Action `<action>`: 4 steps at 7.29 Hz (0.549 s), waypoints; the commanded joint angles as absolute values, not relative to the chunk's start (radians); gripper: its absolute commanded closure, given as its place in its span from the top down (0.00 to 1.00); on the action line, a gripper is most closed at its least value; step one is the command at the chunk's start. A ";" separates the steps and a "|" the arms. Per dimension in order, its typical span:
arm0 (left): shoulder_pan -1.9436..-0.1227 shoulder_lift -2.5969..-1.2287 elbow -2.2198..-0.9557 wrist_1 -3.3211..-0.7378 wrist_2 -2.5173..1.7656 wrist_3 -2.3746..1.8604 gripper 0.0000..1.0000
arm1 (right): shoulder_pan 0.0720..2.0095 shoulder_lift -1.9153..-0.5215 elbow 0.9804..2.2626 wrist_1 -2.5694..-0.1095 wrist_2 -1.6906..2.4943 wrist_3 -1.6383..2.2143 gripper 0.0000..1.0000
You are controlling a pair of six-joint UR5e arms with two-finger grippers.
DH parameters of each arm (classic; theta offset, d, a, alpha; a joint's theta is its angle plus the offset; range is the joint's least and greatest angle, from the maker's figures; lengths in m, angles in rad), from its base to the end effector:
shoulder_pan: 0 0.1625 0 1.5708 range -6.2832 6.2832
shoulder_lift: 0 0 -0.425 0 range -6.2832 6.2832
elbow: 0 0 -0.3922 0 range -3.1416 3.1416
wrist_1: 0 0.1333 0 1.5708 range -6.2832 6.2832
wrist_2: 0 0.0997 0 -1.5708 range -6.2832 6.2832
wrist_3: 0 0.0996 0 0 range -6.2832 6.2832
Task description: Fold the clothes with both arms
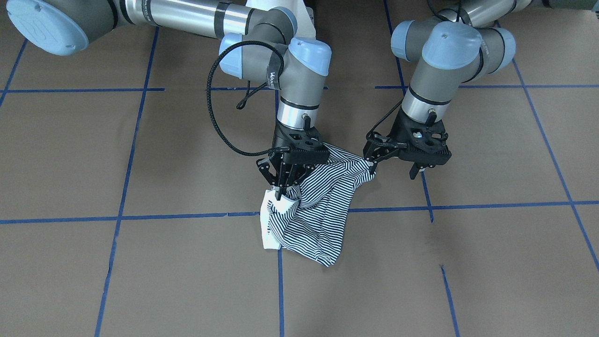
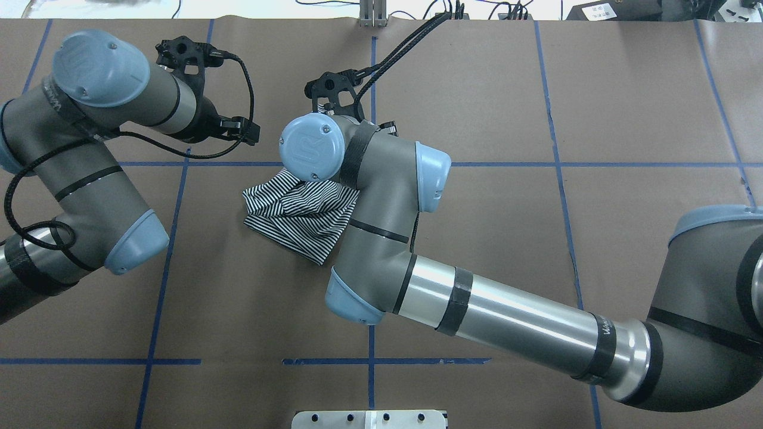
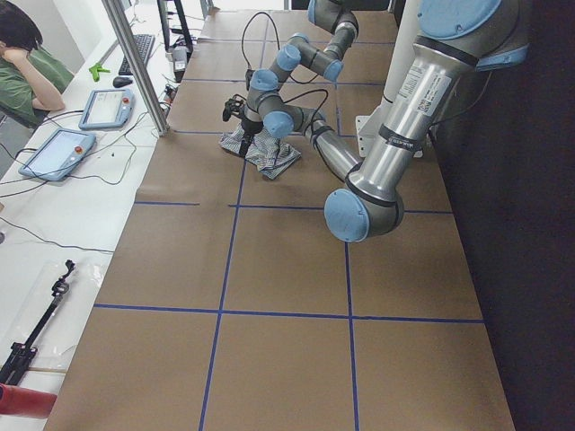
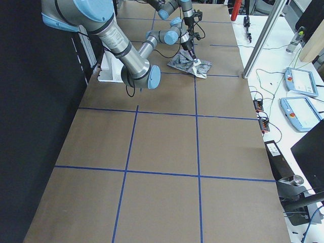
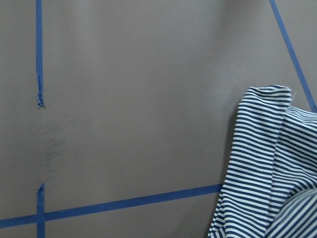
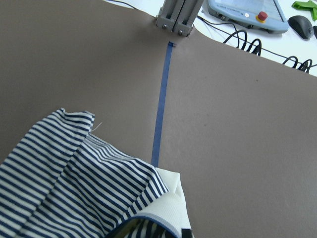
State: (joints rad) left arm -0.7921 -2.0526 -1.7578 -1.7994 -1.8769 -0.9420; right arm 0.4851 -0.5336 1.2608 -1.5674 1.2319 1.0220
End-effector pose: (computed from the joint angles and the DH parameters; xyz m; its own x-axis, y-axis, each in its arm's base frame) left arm 0.3767 -0.5289 0.2772 0.6561 0.1335 -0.7427 0.1575 0.9383 0.3078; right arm -0.6264 -0.5183 0.1214 0.8939 -0.0850 0.4402 -0.1989 0.8047 0.5594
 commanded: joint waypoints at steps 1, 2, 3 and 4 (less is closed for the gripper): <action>-0.792 -2.023 -1.788 -1.790 -1.881 -0.927 1.00 | 0.488 -0.477 1.207 -1.505 1.170 1.061 0.37; -0.798 -2.008 -1.801 -1.786 -1.882 -0.843 1.00 | 0.488 -0.441 1.165 -1.505 1.170 1.089 0.36; -0.839 -1.990 -1.799 -1.786 -1.925 -0.748 1.00 | 0.485 -0.396 1.122 -1.505 1.169 1.097 0.38; -0.877 -1.959 -1.804 -1.787 -1.971 -0.670 1.00 | 0.482 -0.358 1.085 -1.505 1.170 1.129 0.52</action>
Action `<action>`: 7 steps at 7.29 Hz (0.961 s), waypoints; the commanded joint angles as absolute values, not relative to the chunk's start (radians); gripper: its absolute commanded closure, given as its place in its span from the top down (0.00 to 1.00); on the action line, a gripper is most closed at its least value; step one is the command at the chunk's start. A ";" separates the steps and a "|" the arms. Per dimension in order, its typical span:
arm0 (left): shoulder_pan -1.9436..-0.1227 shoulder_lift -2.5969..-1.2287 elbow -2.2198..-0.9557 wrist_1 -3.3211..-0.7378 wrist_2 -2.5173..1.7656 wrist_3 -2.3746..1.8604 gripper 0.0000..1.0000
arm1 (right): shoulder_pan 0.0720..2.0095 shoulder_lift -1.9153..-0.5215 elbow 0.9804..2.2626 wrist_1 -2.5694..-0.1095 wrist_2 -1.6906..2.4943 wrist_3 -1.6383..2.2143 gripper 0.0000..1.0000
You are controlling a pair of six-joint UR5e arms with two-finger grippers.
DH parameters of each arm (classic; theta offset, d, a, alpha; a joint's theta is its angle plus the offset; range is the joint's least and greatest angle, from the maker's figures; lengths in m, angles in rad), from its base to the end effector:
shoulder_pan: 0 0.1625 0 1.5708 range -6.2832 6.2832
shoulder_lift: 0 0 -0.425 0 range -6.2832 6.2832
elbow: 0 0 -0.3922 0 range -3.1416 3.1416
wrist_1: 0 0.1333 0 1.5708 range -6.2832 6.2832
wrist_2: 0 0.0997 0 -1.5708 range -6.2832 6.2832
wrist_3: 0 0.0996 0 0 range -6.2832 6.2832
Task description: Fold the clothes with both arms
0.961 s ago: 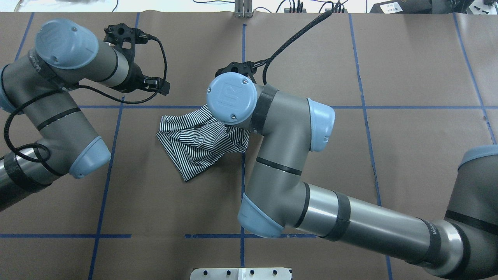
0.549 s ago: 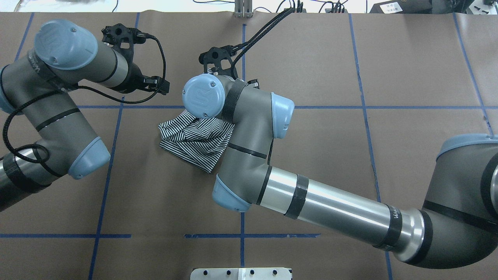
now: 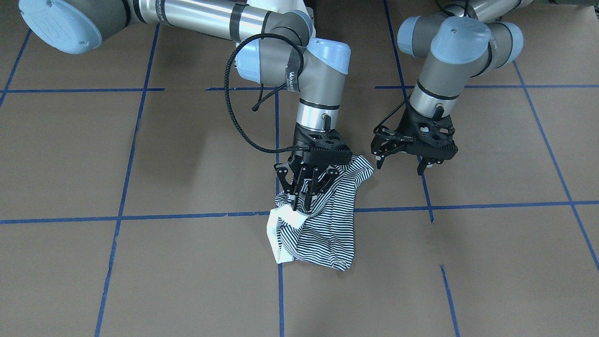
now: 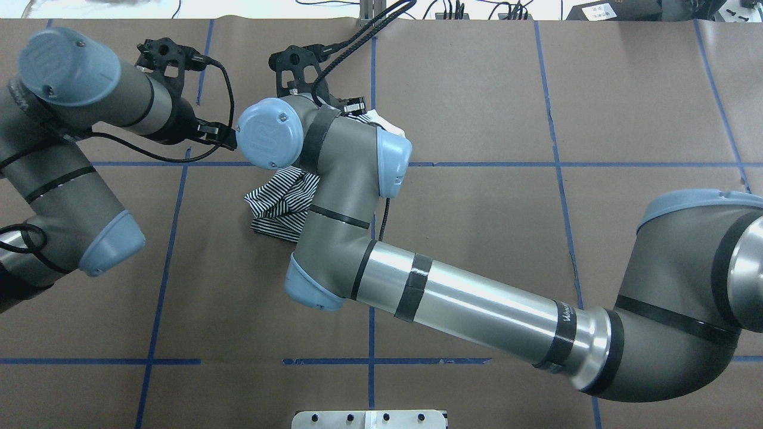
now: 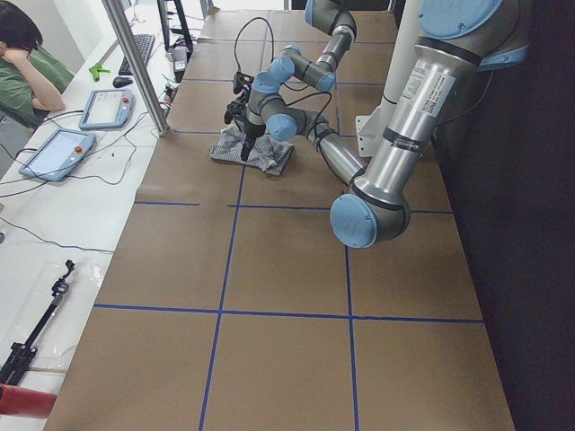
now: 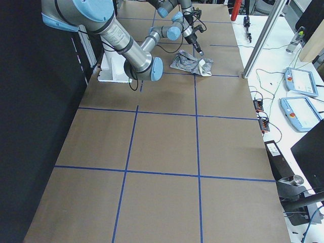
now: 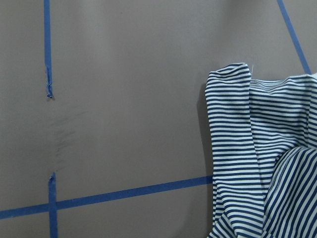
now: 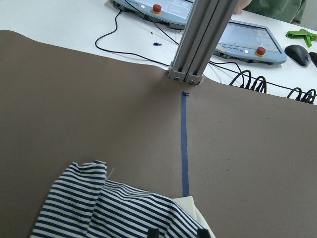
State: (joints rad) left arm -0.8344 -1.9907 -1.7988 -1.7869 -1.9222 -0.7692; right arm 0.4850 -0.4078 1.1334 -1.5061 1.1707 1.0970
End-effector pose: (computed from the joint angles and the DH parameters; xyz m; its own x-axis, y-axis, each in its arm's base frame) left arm 0.3443 -0.5272 0.2988 0.6768 0.2577 -0.6895 0.0482 0.9192 0.3909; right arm -0.6442 -0.5340 0.0645 0.8616 -0.0210 0.5072 -0.3159 0.7599 0.5681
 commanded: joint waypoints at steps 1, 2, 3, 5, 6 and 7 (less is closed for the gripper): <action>-0.877 -1.950 -1.807 -1.787 -1.973 -0.669 1.00 | 0.483 -0.335 1.078 -1.505 1.187 1.150 0.56; -0.876 -1.951 -1.807 -1.787 -1.973 -0.681 1.00 | 0.498 -0.334 1.091 -1.503 1.236 1.134 0.62; -0.871 -1.954 -1.804 -1.787 -1.971 -0.713 1.00 | 0.533 -0.350 1.133 -1.494 1.320 1.129 0.70; -0.865 -2.000 -1.781 -1.790 -1.970 -0.822 1.00 | 0.671 -0.492 1.318 -1.487 1.605 1.036 0.97; -0.859 -2.060 -1.729 -1.795 -1.968 -0.907 1.00 | 0.745 -0.562 1.380 -1.486 1.687 0.967 0.99; -0.824 -2.147 -1.659 -1.795 -1.961 -1.014 1.00 | 0.832 -0.624 1.408 -1.483 1.819 0.848 0.99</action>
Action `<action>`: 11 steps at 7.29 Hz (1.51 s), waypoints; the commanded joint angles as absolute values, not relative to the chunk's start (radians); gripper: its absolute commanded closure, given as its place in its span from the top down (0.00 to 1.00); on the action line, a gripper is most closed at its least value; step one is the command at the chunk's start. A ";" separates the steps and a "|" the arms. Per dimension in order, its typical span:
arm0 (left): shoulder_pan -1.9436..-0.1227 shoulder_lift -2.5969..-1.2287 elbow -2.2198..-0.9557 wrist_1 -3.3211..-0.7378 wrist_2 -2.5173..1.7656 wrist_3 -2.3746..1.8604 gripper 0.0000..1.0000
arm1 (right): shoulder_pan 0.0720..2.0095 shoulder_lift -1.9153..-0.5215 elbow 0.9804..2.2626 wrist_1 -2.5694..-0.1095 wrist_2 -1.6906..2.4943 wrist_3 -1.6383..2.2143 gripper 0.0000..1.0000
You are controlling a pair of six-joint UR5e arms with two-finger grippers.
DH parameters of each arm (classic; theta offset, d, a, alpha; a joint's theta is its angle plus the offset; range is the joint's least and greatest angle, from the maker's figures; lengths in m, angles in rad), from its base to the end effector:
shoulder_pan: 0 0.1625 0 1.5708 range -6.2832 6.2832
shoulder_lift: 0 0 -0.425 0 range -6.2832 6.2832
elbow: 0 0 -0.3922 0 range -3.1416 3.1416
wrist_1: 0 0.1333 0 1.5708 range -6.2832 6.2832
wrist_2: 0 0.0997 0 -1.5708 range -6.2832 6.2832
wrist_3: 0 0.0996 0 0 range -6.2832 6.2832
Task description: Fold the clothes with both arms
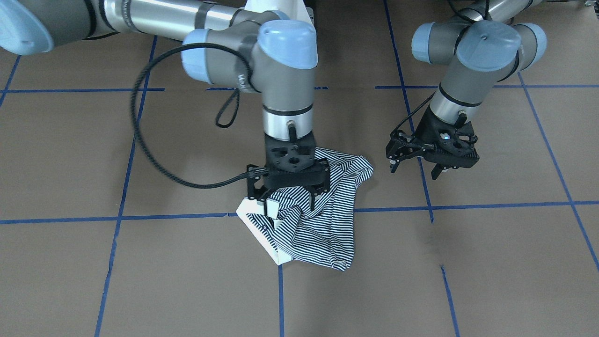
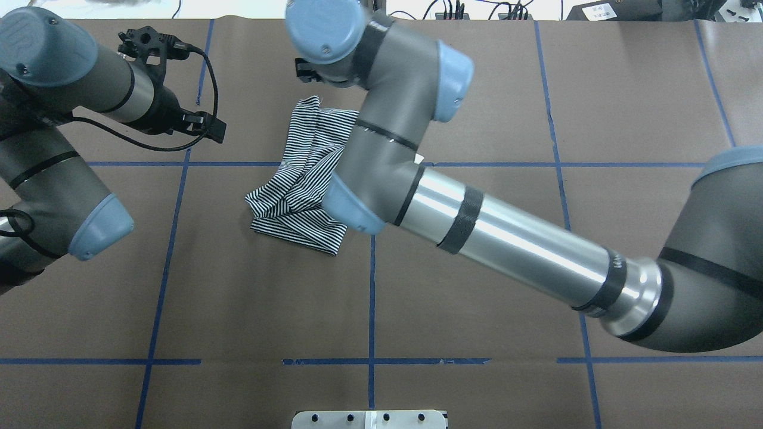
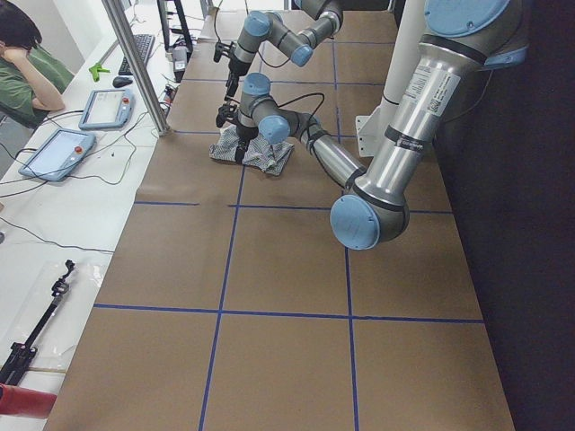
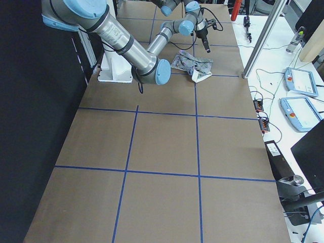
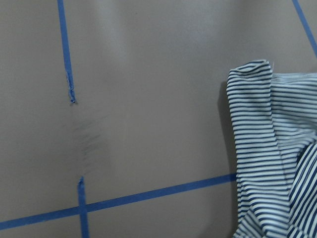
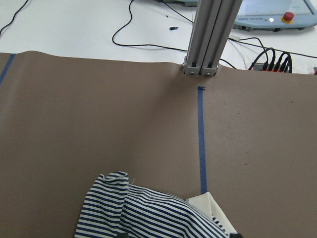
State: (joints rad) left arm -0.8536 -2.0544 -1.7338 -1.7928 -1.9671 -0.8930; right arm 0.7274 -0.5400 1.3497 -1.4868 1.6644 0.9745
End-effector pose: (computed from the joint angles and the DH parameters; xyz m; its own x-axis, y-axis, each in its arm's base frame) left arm 0.3526 -0.5486 0.2857 0.6452 0.1403 -0.7510 0.1245 0.9506 0.2845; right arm -0.4962 -0.6078 0.0814 0.7284 -0.1001 0.6778 -0.2399 0.8893 0.3892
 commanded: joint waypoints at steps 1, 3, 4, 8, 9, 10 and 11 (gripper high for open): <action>-0.763 -2.223 -1.597 -1.796 -1.875 -1.060 1.00 | 0.907 -0.703 1.451 -1.482 1.921 0.733 0.99; -0.642 -2.354 -1.519 -1.799 -1.643 -1.081 1.00 | 1.009 -0.881 1.488 -1.276 2.037 0.651 0.99; -0.584 -2.391 -1.467 -1.812 -1.537 -1.078 1.00 | 1.041 -0.935 1.488 -1.217 2.087 0.646 0.99; -0.517 -2.531 -1.282 -2.039 -1.390 -1.012 1.00 | 1.060 -0.956 1.485 -1.229 2.092 0.647 0.99; -0.623 -2.511 -1.301 -2.034 -1.668 -1.015 1.00 | 1.071 -0.977 1.483 -1.264 2.095 0.647 0.99; -0.731 -2.426 -1.372 -2.019 -1.850 -0.981 1.00 | 1.098 -0.991 1.489 -1.384 2.109 0.638 0.99; -0.785 -2.320 -1.522 -1.947 -1.871 -0.825 1.00 | 1.127 -0.999 1.493 -1.443 2.111 0.509 1.00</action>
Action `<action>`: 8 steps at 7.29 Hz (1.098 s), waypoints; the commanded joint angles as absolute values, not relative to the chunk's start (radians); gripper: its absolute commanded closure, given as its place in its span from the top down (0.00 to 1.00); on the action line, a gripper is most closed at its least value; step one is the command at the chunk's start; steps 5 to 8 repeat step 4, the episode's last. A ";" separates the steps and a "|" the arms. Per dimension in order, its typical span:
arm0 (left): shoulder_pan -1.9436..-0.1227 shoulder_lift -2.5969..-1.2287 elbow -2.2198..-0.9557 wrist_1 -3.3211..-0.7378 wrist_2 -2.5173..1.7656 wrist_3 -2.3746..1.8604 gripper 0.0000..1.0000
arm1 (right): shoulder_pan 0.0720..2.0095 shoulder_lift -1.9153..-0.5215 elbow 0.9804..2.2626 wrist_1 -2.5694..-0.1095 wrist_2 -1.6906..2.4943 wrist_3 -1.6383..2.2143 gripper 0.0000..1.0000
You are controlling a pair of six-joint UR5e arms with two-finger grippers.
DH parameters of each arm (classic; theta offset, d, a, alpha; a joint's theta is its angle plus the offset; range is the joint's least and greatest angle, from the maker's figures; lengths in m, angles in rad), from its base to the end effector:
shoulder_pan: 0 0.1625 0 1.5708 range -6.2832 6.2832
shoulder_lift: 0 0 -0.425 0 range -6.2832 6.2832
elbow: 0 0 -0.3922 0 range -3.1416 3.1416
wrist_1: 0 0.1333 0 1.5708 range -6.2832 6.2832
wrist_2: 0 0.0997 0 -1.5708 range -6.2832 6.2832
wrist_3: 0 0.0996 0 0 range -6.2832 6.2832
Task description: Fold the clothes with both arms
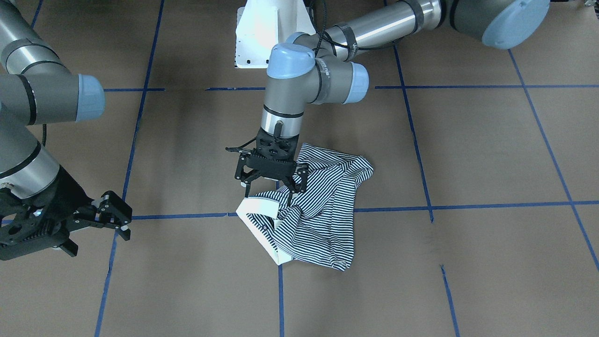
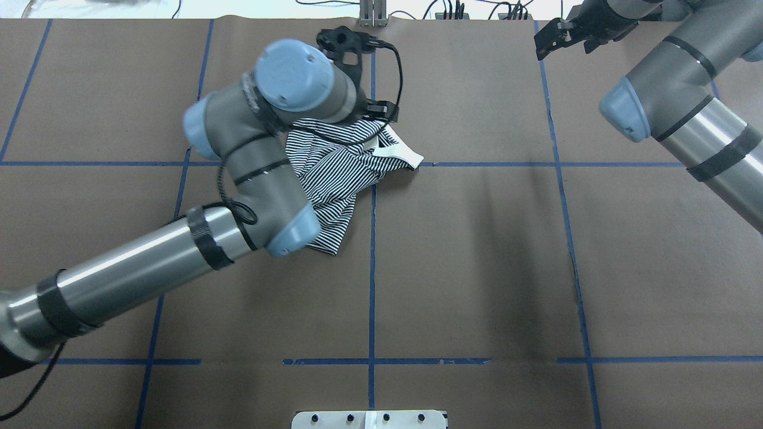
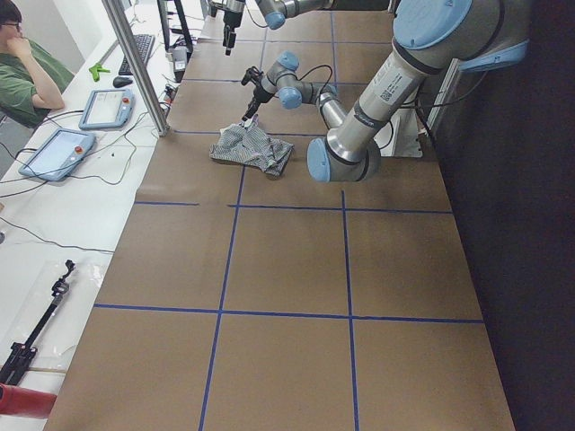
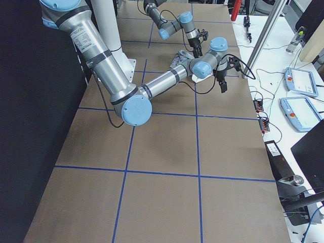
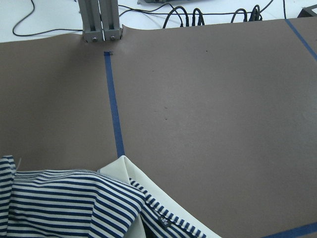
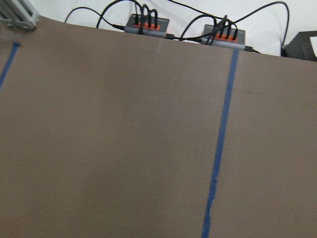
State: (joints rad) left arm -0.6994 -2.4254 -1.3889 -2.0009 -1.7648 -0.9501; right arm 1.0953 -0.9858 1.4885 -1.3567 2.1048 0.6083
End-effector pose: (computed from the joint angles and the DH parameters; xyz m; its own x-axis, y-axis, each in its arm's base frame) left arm 0.5078 -0.5763 0.1522 0.5716 0.2649 -0.7766 0.2060 0.8698 0.4483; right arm -0.2515 -0.6689 0.3270 0.6996 -0.1843 0.6903 -0.0666 0.9451 0.3198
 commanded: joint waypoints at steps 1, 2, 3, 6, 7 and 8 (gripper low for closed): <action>-0.863 -2.256 -1.672 -1.798 -1.878 -0.635 1.00 | 1.184 -1.064 1.515 -1.448 2.152 0.400 1.00; -0.923 -2.193 -1.800 -1.739 -1.879 -0.451 1.00 | 1.272 -1.122 1.520 -1.445 2.234 0.261 1.00; -0.922 -2.165 -1.895 -1.741 -1.868 -0.433 1.00 | 1.338 -1.178 1.528 -1.445 2.274 0.148 1.00; -0.893 -2.161 -1.926 -1.790 -1.827 -0.405 1.00 | 1.374 -1.213 1.542 -1.447 2.278 0.103 1.00; -0.893 -2.161 -1.926 -1.790 -1.827 -0.405 1.00 | 1.374 -1.213 1.542 -1.447 2.278 0.103 1.00; -0.893 -2.161 -1.926 -1.790 -1.827 -0.405 1.00 | 1.374 -1.213 1.542 -1.447 2.278 0.103 1.00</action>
